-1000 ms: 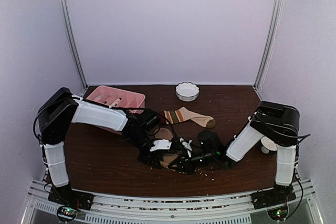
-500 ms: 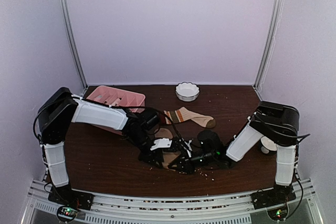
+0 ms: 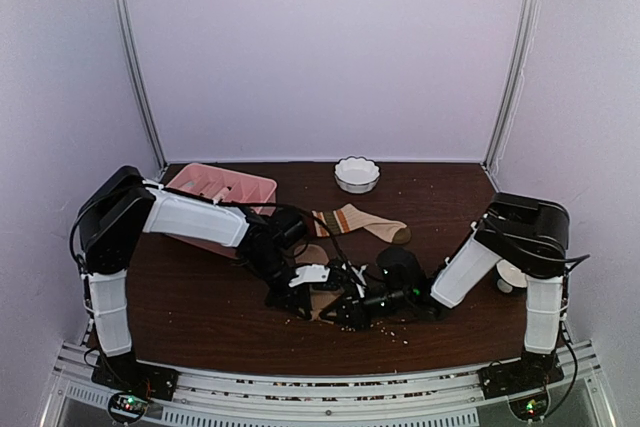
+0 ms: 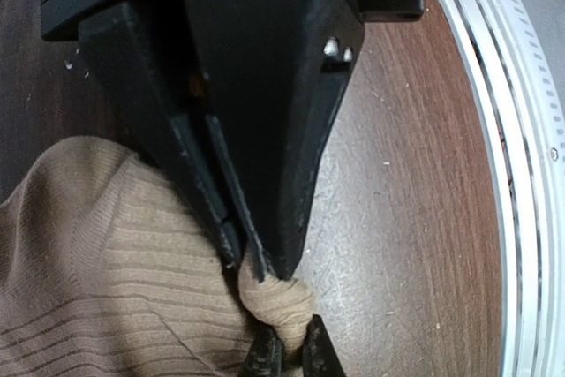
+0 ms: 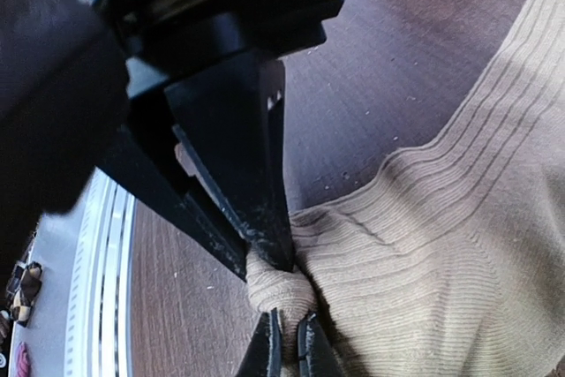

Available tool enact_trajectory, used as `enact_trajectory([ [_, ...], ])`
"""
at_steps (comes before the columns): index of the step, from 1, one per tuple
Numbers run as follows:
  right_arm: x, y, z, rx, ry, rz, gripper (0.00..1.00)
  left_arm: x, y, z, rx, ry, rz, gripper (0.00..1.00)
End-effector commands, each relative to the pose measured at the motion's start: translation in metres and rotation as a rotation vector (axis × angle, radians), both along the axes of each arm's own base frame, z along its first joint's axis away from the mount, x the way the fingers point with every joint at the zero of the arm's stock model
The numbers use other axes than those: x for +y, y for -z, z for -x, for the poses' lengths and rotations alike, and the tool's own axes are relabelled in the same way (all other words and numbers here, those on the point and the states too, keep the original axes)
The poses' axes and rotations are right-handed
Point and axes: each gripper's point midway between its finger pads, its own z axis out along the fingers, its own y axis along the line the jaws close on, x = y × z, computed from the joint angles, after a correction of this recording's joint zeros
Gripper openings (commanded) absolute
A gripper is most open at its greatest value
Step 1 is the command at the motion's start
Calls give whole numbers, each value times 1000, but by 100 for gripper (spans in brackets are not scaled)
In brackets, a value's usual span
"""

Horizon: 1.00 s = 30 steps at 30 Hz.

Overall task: Roll the socks
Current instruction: Roll the sock at the center of the board.

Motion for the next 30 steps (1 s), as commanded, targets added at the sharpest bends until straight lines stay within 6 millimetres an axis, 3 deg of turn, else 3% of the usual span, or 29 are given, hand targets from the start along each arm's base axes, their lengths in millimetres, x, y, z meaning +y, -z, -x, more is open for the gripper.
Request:
enact_trajectory([
  [1, -51, 68, 20, 124, 90, 223, 13, 8, 23, -23, -1, -118, -114, 0],
  [7, -62, 37, 21, -16, 100, 146, 19, 17, 24, -37, 147, -219, -122, 0],
  [13, -80, 28, 31, -128, 99, 150, 31, 18, 23, -37, 240, -236, -127, 0],
  [14, -84, 22, 29, -178, 123, 146, 41, 17, 24, -34, 261, -232, -132, 0],
  [15, -89, 15, 27, -239, 152, 150, 92, 17, 25, -32, 287, -230, -141, 0],
  [16, -96, 12, 23, -305, 190, 175, 99, 17, 24, -28, 318, -224, -146, 0],
  [21, -120, -28, -10, -545, 424, 271, 100, 21, 22, -11, 428, -188, -177, 0],
  [26, -158, -67, -36, -565, 747, 124, 100, 30, 12, 8, 499, -127, -181, 0],
  [27, -157, -68, -40, -577, 752, 142, 100, 32, 13, 11, 506, -114, -184, 0],
  [30, -123, -42, -26, -703, 456, 380, 100, 37, 18, 17, 516, -105, -205, 0],
])
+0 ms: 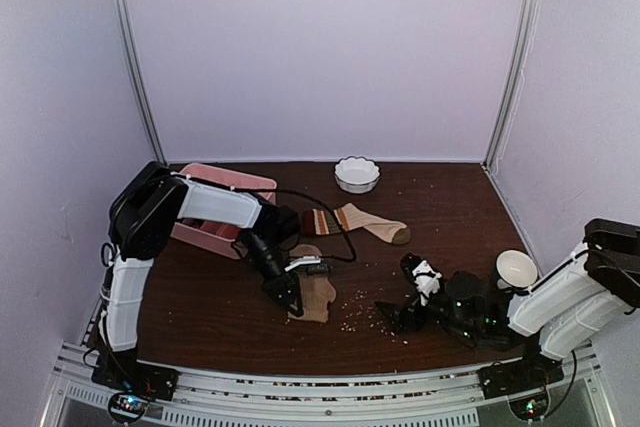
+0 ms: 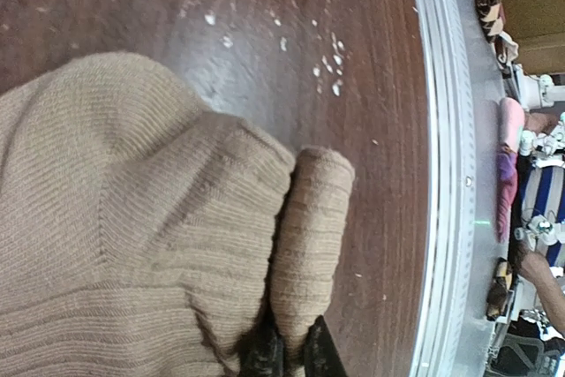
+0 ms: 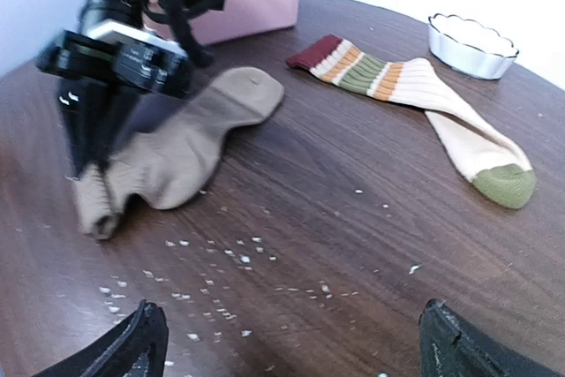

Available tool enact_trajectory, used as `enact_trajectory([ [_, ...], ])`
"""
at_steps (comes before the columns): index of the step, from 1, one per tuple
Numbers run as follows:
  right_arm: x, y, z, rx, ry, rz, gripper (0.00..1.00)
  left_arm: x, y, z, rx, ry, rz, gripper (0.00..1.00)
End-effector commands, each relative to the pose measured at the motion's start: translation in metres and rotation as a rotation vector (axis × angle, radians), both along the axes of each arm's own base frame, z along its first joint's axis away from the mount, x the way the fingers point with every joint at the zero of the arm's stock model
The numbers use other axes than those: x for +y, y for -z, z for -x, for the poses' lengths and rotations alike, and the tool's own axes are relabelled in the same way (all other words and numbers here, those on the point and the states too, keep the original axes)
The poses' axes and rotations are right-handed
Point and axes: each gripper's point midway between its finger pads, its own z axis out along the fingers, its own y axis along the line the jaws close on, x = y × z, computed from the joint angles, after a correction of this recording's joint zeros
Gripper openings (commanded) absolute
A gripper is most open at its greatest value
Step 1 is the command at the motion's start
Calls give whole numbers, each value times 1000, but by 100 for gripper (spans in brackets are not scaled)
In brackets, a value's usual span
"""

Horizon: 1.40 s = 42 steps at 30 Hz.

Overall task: Roll the socks
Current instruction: Roll the sock at the center of the board.

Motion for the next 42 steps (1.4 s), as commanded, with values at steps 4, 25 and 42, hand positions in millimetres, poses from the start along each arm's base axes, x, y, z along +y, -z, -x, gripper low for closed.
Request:
enact_trajectory([
  [4, 28, 6, 2, -161, -80, 343, 100, 19, 22, 16, 53, 44, -106, 0],
  [25, 168, 44, 52, -135, -596, 467, 46, 22, 55, -4, -2, -16, -244, 0],
  [42, 139, 107, 41, 279, -578, 394, 2, 21, 22, -23, -166, -22, -158, 53],
])
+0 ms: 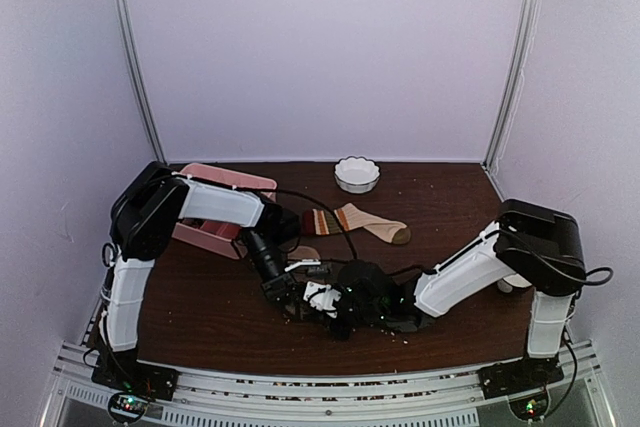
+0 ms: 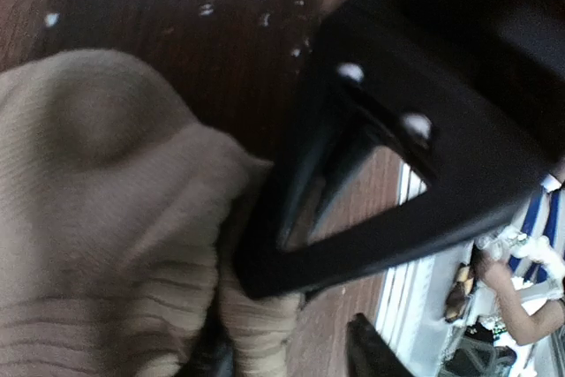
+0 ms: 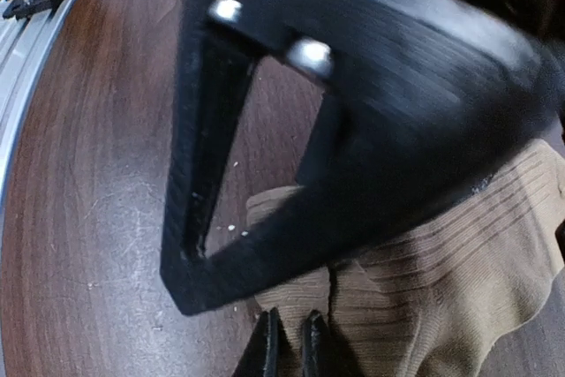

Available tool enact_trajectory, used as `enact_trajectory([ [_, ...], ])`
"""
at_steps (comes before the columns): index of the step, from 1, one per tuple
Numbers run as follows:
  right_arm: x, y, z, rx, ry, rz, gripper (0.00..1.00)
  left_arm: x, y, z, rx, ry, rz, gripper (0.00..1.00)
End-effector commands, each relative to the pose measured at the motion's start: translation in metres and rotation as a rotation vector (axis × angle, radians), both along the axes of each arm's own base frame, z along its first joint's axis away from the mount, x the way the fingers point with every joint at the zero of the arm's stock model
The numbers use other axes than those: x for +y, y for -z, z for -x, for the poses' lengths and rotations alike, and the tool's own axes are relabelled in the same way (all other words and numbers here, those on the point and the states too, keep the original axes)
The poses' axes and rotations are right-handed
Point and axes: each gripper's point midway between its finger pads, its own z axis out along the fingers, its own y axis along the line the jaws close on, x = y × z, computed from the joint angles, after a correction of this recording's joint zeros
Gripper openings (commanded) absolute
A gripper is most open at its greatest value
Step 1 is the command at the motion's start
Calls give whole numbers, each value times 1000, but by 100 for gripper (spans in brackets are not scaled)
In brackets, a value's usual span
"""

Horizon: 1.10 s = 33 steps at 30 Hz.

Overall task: Roll the socks
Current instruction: Roll the sock at the center of the board.

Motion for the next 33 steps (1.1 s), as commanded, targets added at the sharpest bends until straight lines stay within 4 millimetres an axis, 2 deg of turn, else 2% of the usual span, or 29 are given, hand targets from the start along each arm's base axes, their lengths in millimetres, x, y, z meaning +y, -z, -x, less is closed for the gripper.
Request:
enact_trajectory([
  [1, -35, 61, 22, 282, 15, 124, 1, 15, 20, -39, -313, 26, -45, 56],
  [5, -45, 66, 36, 408, 22, 85, 0, 13, -17, -55, -480, 1, 66, 59],
  [10, -55, 79, 39, 595, 97, 112, 0, 13, -42, -59, -664, 40, 192, 57],
  [13, -60, 80, 37, 688, 155, 88, 0, 13, -44, -54, -697, 78, 228, 53],
  [16, -68, 86, 32, 772, 229, 101, 0, 12, -43, -41, -671, 100, 271, 51],
  [24, -78, 117, 35, 970, 335, 208, 0, 5, -43, -8, -693, 181, 371, 52],
  [27, -80, 124, 36, 1014, 362, 217, 0, 0, -34, -5, -743, 212, 358, 51],
  [33, -85, 133, 38, 1093, 410, 220, 0, -5, -21, -22, -832, 218, 297, 46],
])
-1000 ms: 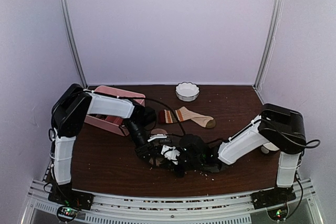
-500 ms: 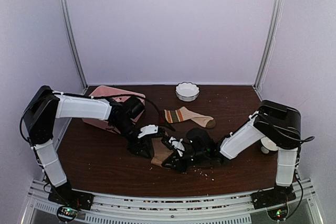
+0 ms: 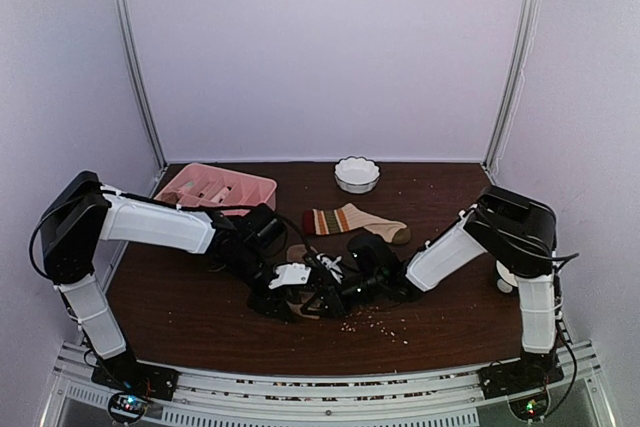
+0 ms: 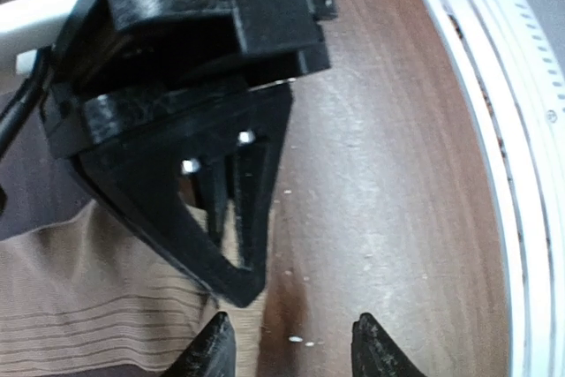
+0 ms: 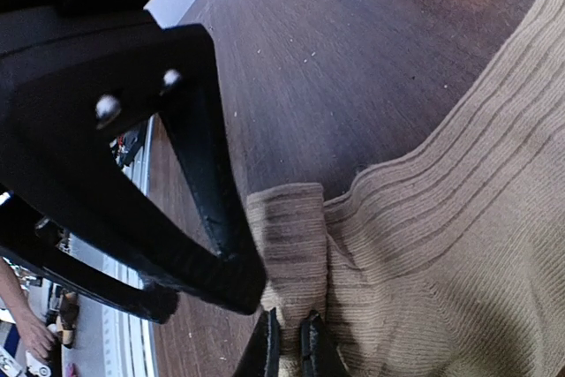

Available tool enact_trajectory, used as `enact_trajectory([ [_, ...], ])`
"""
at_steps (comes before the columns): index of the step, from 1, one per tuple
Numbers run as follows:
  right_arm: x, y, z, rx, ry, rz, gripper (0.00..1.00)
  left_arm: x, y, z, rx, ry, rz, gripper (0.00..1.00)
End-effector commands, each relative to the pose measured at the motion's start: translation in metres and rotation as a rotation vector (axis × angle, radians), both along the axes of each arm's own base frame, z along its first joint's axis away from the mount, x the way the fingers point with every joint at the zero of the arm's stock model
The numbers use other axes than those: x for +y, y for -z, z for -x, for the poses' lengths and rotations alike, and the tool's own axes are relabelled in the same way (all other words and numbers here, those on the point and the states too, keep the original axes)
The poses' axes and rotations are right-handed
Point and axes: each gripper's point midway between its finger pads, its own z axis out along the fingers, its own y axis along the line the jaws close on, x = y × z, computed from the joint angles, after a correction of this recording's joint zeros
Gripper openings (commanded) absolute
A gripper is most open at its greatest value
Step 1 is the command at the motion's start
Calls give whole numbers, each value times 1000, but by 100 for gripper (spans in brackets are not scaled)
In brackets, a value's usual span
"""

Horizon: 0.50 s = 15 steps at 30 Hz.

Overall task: Roll the socks
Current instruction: Roll the sock at the center of the board.

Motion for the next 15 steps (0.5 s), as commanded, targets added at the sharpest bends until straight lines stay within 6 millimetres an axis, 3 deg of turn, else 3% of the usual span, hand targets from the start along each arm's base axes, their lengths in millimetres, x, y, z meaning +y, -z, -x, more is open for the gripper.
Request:
enact_trajectory([
  [1, -86, 123, 50, 318, 89, 468, 0, -6, 4, -24, -123, -17, 9, 46],
  [9, -81, 118, 46, 361, 119, 423, 0, -1, 15, -27, -148, -12, -37, 40],
  [15, -79, 116, 44, 371, 126, 425, 0, 2, 20, -8, -77, 17, -45, 31],
])
